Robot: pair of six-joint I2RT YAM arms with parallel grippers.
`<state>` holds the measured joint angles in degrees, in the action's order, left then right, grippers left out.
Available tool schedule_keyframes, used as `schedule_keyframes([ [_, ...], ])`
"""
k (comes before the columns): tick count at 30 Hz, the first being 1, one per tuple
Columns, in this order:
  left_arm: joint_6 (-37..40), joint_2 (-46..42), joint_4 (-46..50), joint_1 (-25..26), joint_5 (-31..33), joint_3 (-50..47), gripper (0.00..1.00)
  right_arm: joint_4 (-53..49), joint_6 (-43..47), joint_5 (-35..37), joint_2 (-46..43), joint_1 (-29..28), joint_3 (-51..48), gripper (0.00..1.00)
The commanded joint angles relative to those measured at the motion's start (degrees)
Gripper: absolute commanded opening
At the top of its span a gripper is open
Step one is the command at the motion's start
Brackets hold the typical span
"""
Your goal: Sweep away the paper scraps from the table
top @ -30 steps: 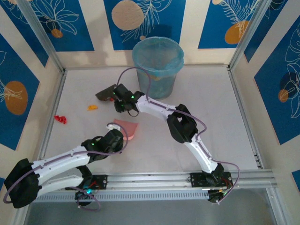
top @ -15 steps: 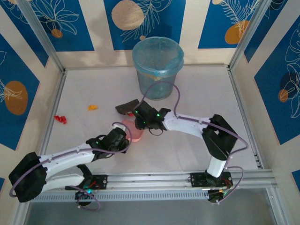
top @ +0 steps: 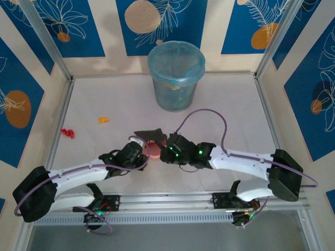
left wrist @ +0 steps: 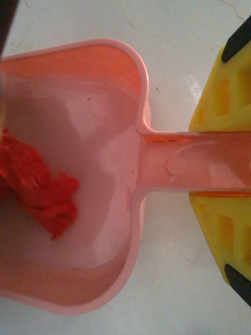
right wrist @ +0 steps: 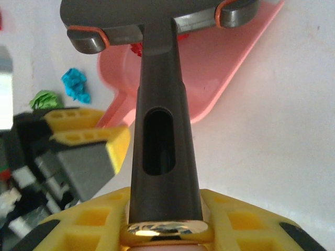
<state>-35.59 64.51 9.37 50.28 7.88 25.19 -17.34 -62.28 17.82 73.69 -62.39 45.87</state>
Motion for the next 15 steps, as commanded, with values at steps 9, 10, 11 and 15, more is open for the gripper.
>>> schedule_keyframes([
  [9,1.5,-0.5,3.2,3.1,-1.6,0.4,0.00,-8.0,-5.4,5.3,-17.4,-2.6,-7.2,0.00],
  [10,1.6,-1.0,3.2,3.4,-1.2,0.2,0.00,-8.9,-5.2,6.0,-18.8,-2.6,-7.3,0.00],
  [11,1.7,-1.3,3.2,3.7,-0.9,0.3,0.00,-9.7,-4.9,6.6,-20.1,-2.6,-7.4,0.00],
  [15,2.1,-2.5,3.4,4.5,0.2,0.3,0.00,-12.5,-2.8,9.6,-26.6,-2.2,-7.1,0.00],
])
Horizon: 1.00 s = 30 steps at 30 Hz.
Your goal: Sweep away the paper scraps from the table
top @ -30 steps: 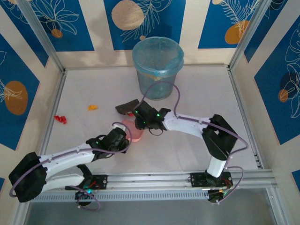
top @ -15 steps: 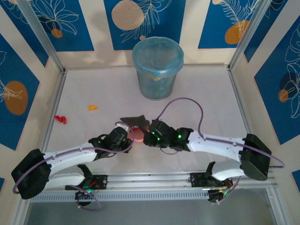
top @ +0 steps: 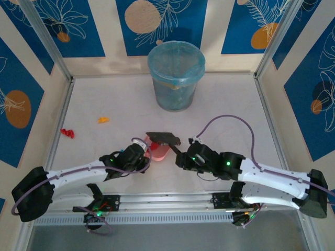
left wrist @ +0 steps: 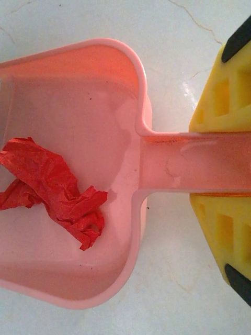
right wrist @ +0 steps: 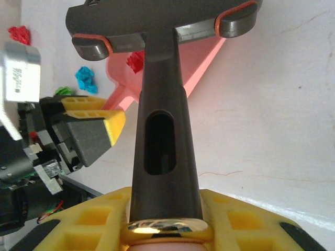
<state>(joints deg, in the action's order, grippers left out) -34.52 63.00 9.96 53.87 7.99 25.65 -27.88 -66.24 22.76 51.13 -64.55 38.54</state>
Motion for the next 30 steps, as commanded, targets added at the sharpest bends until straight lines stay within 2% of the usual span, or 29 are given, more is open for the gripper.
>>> schedule_keyframes([
  [1,1.2,-1.3,2.8,1.1,0.2,-0.2,0.00,-3.0,1.8,5.9,-5.7,0.0,0.4,0.00],
  [8,2.1,-4.3,2.5,2.6,1.3,-0.6,0.00,-12.0,2.6,20.9,-16.3,0.5,2.0,0.00],
  [11,2.5,-6.4,2.6,3.2,2.3,-0.9,0.00,-21.7,-2.6,30.0,-18.7,0.9,3.6,0.00],
  [14,2.9,-8.9,2.9,3.7,3.1,-1.5,0.00,-26.9,-5.2,35.3,-20.3,3.4,3.4,0.00],
  [16,3.2,-11.0,2.7,3.8,3.5,-2.0,0.00,-23.9,-1.6,36.2,-20.6,7.4,2.1,0.00],
  [20,3.8,-14.9,2.4,4.2,4.1,-3.0,0.00,-12.2,7.0,32.8,-17.3,18.8,-0.9,0.00],
  [24,4.6,-19.2,2.5,4.6,4.7,-4.0,0.00,0.2,8.9,14.0,-8.8,36.3,-2.8,0.00],
  [25,4.7,-20.0,2.4,4.7,4.9,-4.2,0.00,2.7,9.5,10.4,-6.3,38.8,-3.2,0.00],
  [27,5.1,-22.0,2.8,4.7,5.4,-4.7,0.00,7.1,10.7,7.1,0.3,41.4,-2.8,0.00],
  [30,5.6,-24.3,3.2,4.8,6.2,-5.1,0.00,8.4,12.1,9.2,8.4,41.5,-1.1,0.00],
])
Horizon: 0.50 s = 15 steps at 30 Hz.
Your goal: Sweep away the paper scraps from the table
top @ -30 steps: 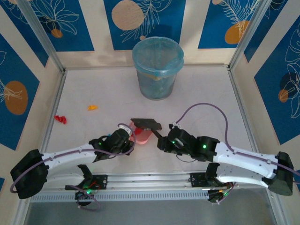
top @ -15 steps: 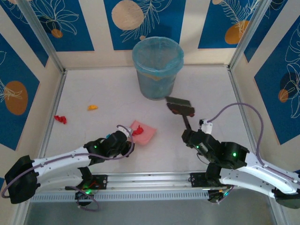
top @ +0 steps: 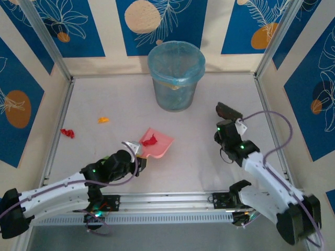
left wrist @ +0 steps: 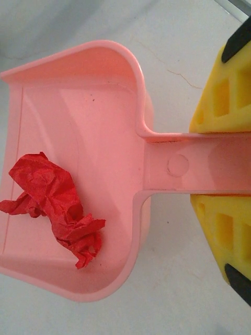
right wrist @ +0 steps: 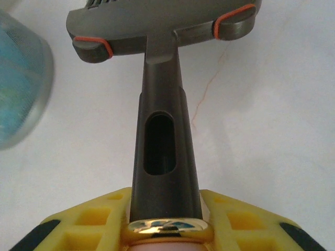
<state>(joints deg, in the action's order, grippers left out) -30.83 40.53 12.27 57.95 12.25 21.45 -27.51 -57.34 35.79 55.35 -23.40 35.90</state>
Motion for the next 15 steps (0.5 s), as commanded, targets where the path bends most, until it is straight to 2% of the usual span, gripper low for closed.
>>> schedule_keyframes([
  [1,1.9,-2.5,1.1,0.8,2.1,-1.0,0.00,9.0,3.6,-3.6,5.8,0.4,1.4,0.00],
  [8,1.9,-4.1,2.2,0.8,2.9,0.0,0.00,18.6,6.0,-5.7,11.4,0.7,-2.4,0.00],
  [15,0.7,-2.6,7.9,0.8,3.6,9.3,0.00,19.7,5.6,-5.8,14.4,0.0,-2.4,0.00],
])
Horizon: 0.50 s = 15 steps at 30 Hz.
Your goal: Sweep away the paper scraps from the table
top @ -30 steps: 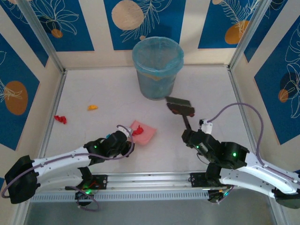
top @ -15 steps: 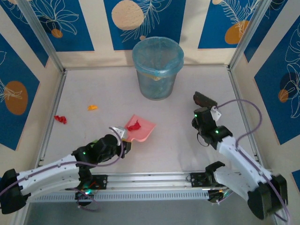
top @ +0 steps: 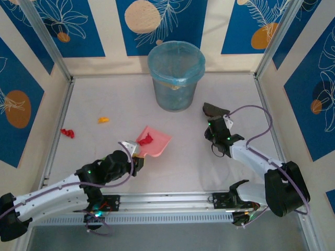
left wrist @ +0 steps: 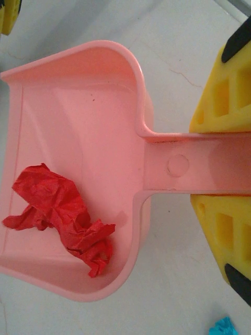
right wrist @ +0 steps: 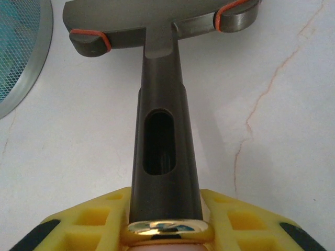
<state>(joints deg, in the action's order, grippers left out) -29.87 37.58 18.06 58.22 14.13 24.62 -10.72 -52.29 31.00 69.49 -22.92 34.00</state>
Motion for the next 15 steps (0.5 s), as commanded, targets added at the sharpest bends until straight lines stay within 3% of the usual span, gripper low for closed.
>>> schedule_keyframes([
  [1,-0.2,1.1,3.2,0.6,1.9,7.8,0.00,3.1,0.4,-1.2,0.3,-0.5,-0.5,0.00],
  [7,0.9,8.5,8.3,0.5,4.3,21.6,0.00,3.4,-0.3,-1.5,0.0,-0.9,-1.5,0.00],
  [15,4.0,25.5,14.8,0.0,8.2,45.9,0.00,3.8,-0.7,-1.4,0.0,-1.4,-2.0,0.00],
])
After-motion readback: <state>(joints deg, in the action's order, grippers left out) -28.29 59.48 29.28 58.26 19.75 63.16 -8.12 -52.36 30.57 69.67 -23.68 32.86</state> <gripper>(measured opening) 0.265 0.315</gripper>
